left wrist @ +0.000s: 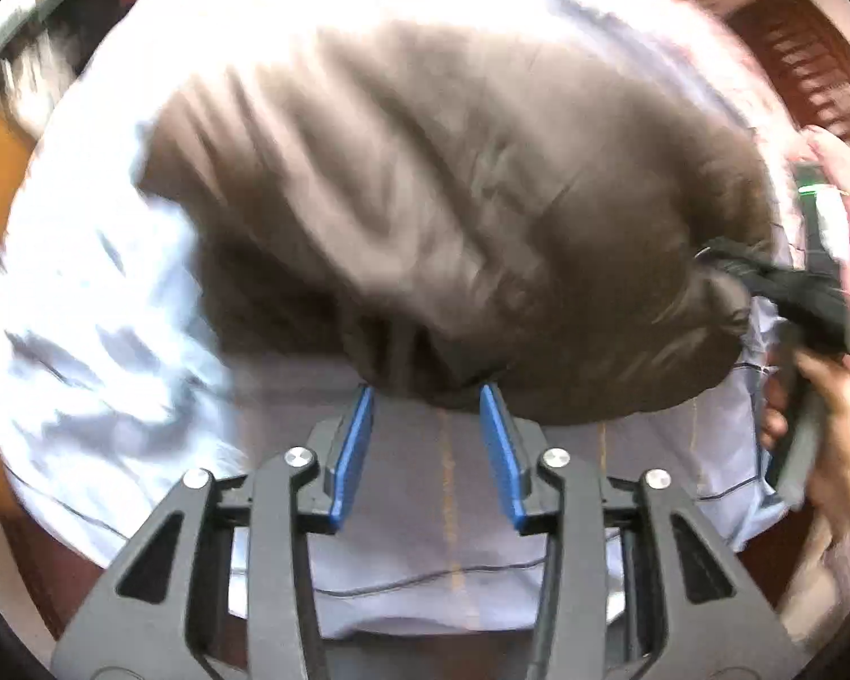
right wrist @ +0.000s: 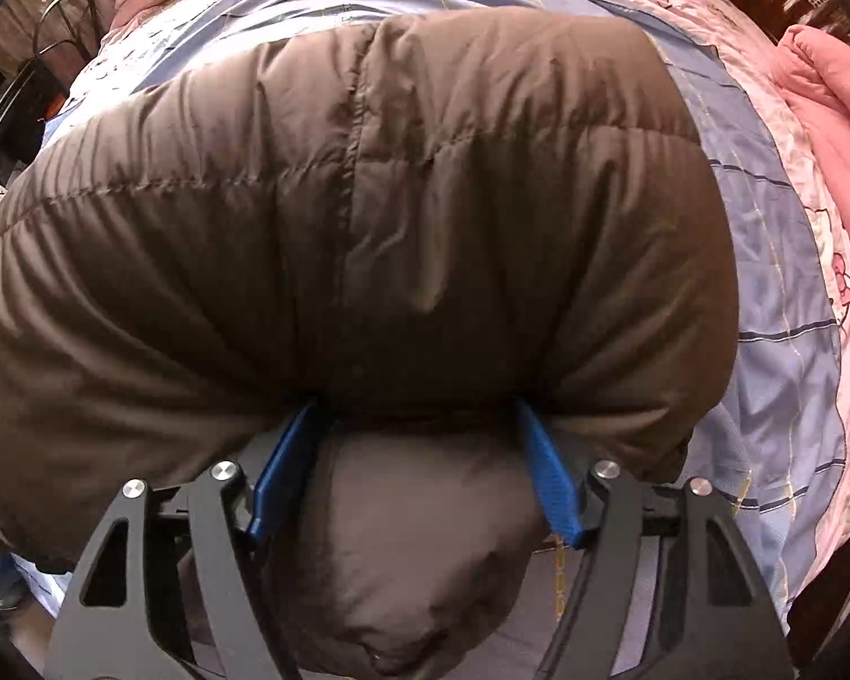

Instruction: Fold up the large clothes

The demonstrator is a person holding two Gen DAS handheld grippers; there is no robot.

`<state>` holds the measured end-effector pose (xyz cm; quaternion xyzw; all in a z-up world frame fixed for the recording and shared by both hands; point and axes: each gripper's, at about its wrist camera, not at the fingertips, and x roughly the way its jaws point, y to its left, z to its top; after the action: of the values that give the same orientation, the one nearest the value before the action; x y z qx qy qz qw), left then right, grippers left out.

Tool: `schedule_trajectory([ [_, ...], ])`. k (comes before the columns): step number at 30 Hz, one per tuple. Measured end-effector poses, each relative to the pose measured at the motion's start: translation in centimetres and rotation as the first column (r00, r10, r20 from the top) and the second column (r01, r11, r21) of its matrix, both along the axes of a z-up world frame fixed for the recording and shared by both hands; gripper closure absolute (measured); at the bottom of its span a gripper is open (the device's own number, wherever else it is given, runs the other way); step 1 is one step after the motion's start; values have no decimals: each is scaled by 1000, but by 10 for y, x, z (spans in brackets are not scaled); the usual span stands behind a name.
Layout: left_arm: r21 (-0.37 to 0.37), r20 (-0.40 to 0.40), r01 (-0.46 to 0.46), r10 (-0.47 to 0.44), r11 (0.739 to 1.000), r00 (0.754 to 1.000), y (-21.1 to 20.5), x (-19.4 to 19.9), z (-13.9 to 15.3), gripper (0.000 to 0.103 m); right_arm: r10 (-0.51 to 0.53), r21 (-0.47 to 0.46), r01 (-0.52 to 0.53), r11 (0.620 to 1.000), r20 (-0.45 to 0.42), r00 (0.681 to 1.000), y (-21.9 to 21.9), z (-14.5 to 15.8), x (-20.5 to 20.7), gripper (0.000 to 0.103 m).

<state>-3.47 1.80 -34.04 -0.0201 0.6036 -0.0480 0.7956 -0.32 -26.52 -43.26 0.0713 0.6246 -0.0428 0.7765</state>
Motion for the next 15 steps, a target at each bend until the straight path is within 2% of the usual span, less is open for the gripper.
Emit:
schedule_trajectory([
  [2, 82, 142, 25, -36, 996, 989, 1, 13, 43, 58, -9, -5, 9, 1000, -23, 1000, -2, 2, 3, 32],
  [4, 117, 209, -8, -17, 993, 978, 9, 40, 62, 30, -39, -30, 38, 999, -35, 999, 1, 27, 5, 33],
  [5, 105, 230, -27, 2, 994, 973, 15, 54, 67, 21, -46, -28, 46, 999, -17, 999, 4, 39, 6, 33],
  [6, 69, 233, -50, 32, 996, 972, 21, 75, 67, 18, -49, -10, 49, 999, 45, 998, 10, 65, 9, 32],
  [7, 41, 215, -74, 64, 996, 974, 27, 93, 62, 14, -38, -3, 39, 999, 82, 996, 16, 78, 12, 26],
  [9, 29, 173, -95, 89, 995, 981, 31, 120, 46, 13, 12, -29, -7, 1000, 156, 988, 33, 104, 33, 16],
  [11, 66, 105, -130, 122, 989, 987, 37, 148, 10, 14, 51, -54, -42, 998, 173, 984, 45, 107, 56, 16],
  [12, 79, 51, -142, 138, 987, 989, 42, 159, -7, 17, 61, -75, -49, 996, 157, 986, 47, 101, 64, 16],
  [13, 96, -24, -154, 157, 983, 987, 49, 167, -29, 29, 63, -95, -52, 994, 119, 991, 44, 88, 77, 16],
  [14, 109, -88, -166, 176, 980, 980, 60, 173, -50, 29, 51, -111, -44, 993, 60, 997, 39, 71, 86, 16],
  [15, 120, -121, -176, 190, 977, 974, 67, 173, -62, 29, 37, -111, -35, 993, 22, 999, 34, 58, 87, 17],
])
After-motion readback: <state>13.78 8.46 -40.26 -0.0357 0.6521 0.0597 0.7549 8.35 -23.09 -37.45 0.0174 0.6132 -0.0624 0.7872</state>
